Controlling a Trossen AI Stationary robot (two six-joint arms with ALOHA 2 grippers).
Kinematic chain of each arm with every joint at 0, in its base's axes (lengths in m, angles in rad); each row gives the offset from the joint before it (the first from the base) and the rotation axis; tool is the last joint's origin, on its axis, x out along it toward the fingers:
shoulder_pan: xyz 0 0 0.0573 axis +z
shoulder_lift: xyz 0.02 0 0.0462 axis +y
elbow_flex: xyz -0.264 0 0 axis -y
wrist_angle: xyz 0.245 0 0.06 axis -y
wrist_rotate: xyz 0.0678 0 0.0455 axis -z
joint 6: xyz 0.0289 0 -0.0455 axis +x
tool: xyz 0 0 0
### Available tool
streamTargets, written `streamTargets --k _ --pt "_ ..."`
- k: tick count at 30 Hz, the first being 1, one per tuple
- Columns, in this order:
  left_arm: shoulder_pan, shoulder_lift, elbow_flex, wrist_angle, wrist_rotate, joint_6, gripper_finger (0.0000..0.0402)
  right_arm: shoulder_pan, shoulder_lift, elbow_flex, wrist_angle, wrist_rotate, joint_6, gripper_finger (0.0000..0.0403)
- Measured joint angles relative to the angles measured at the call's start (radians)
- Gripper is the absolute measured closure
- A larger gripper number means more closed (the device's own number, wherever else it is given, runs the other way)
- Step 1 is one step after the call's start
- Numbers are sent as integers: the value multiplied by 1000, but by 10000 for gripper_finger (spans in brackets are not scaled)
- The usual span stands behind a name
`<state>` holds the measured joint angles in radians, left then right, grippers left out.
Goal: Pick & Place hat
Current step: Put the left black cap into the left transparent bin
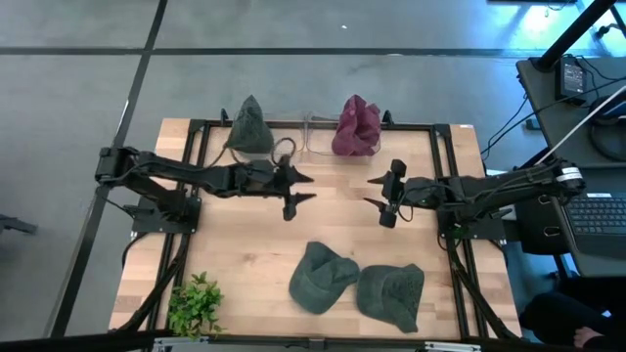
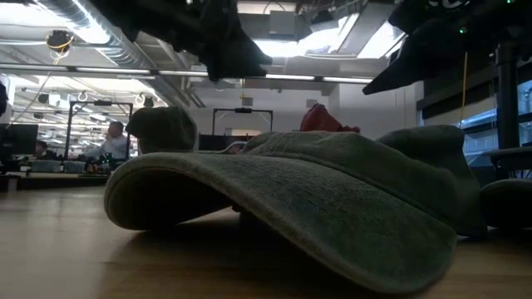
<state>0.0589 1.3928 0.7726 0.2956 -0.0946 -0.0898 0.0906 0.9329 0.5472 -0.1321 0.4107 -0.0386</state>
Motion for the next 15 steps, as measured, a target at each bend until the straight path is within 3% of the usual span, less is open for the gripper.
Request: streamTargets --k 8,15 --pt "-46 293 166 -9 210 126 204 0 0 0 0 0 -6 155" --pt "-68 472 299 -62 468 137 213 0 0 0 -1 -1 6 155"
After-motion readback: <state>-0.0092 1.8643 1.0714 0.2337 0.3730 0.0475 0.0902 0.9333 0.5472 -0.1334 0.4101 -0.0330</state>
